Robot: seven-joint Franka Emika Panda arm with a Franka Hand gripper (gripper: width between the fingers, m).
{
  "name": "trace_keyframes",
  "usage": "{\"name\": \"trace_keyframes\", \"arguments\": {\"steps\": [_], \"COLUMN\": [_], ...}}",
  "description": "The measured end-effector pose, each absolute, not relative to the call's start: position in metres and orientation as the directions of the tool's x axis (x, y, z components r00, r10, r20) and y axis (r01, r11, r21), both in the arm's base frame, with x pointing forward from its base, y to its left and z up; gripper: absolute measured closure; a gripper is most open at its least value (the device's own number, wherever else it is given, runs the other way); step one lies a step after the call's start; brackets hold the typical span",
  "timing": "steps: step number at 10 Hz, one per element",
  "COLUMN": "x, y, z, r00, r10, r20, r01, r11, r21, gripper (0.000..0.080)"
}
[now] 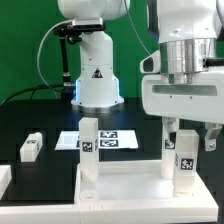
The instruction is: Assemble desk
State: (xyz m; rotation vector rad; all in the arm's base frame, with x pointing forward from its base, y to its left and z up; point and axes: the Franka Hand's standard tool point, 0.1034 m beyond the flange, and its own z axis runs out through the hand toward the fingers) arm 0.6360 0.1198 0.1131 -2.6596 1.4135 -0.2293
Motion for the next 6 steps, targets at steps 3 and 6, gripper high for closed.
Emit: {"name": "trace_keyframes", "arguments": {"steps": [3, 6], "x": [0.6392, 0.6441], "y": [0.1128, 0.1168], "z": [0.1148, 0.1132], "r00": [0.814, 0.96], "r10": [-0.561, -0.229], "r20": [0.152, 0.16], "r01": [-0.549, -0.231], "r11": [-0.828, -0.973], "r21": [-0.116, -0.011], "gripper": [0.0151, 0.0234]}}
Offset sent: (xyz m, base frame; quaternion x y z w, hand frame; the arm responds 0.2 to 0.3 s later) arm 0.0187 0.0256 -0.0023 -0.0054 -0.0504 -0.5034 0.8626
